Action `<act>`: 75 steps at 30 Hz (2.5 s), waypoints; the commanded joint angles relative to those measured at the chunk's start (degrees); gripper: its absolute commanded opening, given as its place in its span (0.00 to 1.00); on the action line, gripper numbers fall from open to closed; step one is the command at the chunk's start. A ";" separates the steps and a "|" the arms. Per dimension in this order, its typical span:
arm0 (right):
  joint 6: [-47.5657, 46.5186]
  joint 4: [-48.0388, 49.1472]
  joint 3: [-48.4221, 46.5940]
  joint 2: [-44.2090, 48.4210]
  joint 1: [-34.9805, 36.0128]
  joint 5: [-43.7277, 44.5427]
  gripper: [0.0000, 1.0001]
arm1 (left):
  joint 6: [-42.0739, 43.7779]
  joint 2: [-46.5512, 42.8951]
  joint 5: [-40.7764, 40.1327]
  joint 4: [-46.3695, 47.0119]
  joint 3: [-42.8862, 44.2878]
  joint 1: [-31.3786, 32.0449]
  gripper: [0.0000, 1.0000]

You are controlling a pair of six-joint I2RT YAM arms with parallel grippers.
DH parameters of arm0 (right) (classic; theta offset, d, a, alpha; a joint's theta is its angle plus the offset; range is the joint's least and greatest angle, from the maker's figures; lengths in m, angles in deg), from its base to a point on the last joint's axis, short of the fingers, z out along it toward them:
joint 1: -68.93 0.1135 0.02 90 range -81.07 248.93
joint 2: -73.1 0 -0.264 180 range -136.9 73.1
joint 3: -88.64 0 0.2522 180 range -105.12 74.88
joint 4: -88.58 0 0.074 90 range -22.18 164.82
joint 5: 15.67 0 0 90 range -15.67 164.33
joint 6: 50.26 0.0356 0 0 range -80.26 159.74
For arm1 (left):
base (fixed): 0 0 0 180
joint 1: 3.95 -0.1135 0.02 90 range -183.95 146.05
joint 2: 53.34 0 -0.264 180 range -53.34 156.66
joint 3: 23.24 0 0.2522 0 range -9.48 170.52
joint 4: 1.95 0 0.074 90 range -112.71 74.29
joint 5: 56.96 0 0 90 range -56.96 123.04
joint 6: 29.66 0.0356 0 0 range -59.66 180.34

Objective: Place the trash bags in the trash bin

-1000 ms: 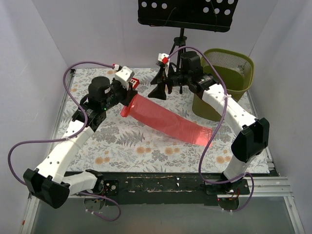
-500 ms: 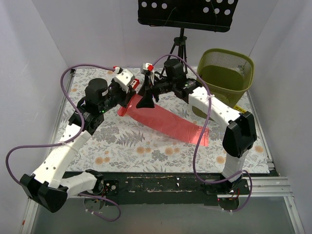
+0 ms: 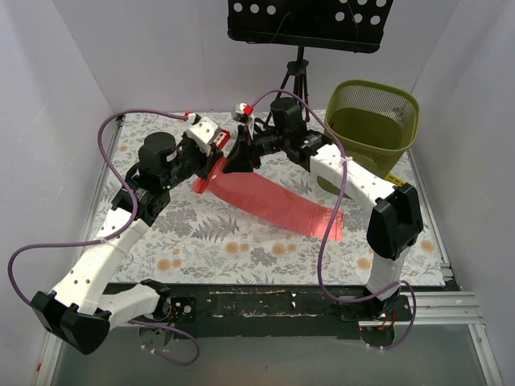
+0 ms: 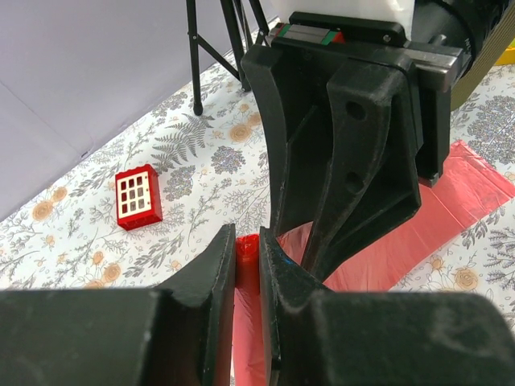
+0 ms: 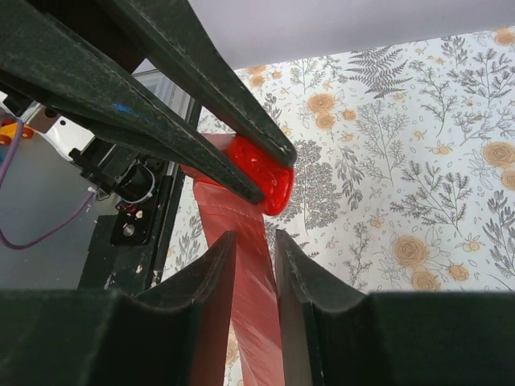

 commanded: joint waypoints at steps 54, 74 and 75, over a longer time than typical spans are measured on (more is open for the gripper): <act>-43.91 -40.07 26.46 29.52 -3.49 17.47 0.01 | -3.04 9.20 24.96 4.10 -16.15 -4.46 0.54; -37.91 -48.07 13.47 21.46 -3.41 9.30 0.01 | 9.29 12.88 47.49 9.45 -14.83 4.06 0.64; -38.44 -48.85 12.50 20.75 -3.23 8.95 0.01 | 9.37 13.49 47.67 9.80 -14.57 4.41 0.65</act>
